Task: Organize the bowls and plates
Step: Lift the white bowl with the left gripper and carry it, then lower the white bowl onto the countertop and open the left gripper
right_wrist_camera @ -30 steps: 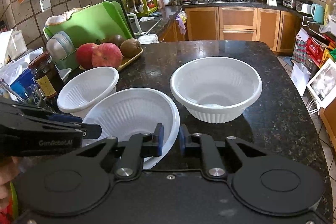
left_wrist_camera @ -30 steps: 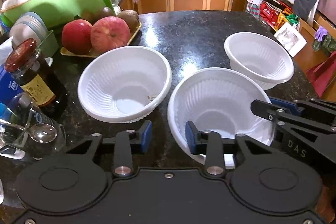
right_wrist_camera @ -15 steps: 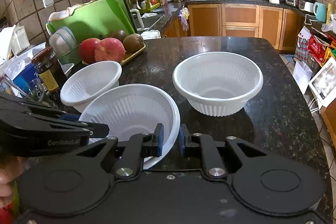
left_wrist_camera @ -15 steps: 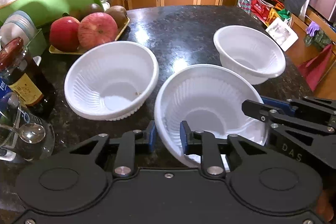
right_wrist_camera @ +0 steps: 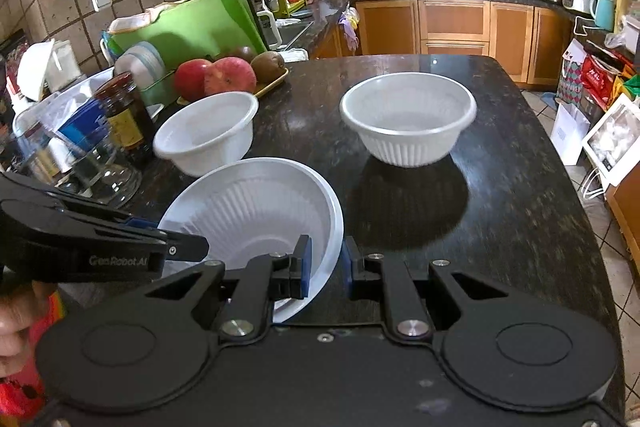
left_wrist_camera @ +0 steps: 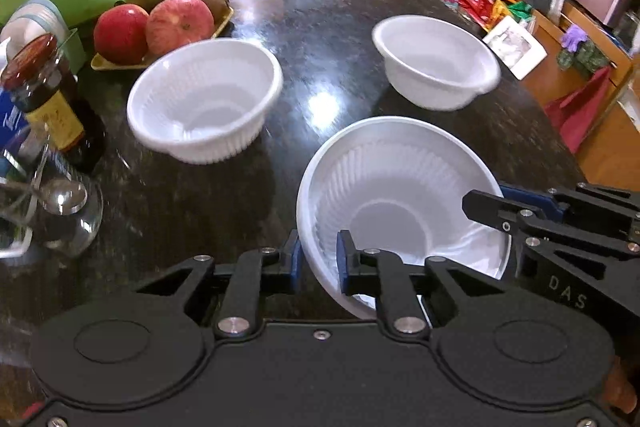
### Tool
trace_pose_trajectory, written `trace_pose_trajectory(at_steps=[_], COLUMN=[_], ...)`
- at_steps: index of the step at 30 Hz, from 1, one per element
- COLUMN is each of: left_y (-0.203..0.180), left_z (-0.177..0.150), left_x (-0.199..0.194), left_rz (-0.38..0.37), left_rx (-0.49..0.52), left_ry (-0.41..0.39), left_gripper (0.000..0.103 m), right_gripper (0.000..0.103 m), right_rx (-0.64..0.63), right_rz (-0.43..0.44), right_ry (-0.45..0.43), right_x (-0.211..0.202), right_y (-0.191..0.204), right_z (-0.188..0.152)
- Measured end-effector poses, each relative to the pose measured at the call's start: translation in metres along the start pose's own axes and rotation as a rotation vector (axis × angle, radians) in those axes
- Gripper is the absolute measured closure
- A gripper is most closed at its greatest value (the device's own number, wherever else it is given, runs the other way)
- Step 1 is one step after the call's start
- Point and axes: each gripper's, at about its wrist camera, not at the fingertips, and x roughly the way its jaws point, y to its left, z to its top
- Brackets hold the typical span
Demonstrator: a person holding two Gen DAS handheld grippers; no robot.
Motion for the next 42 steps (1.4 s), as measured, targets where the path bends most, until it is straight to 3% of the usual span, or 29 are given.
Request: trace_pose_trajectory(at_steps=[13,28,29,32,34,38,42], left_y=[-0.012,-0.019,-0.018,-0.016,-0.014,-0.010,-0.005], left_z=[-0.049,-0.054,-0.054,-0.055,-0.055,-0.057,-0.057], left_x=[-0.039,-0.027,-0.027,-0.029,-0.032,-0.038,-0.047], left_rz=[-0.030,0.000,-0.004,-0.004,0.001,0.022,0.022], left_rx=[0.026,0.017,0.014,0.001,-0.011,-0.025,-0.041], left_ry=[0.011,-0.005,-0.011,-0.027,-0.036,-0.063,-0.083], left_gripper=[0.080,0.079,0.078,0.065,0.053,0.050,0.048], right_gripper=[0.085,0.083,0.078,0.062,0.062,0.061,0.061], right_rx=[0.024,0.053,0.047,0.043,0.044,0.045,0.000], right_rz=[0.003,-0.059,-0.071,-0.096,-0.101,-0.118,-0.165], right_ry=[0.024,0.011,0.008,-0.013,-0.021,-0.060,-0.154], right_x=[-0.056,-0.044,-0.043,-0.044,-0.044,-0.050,-0.060], right_y=[0.020,0.019,0.020,0.019,0.019,0.019,0.023], right_z=[-0.050,-0.054,-0.054,-0.056,-0.056,-0.056,-0.057])
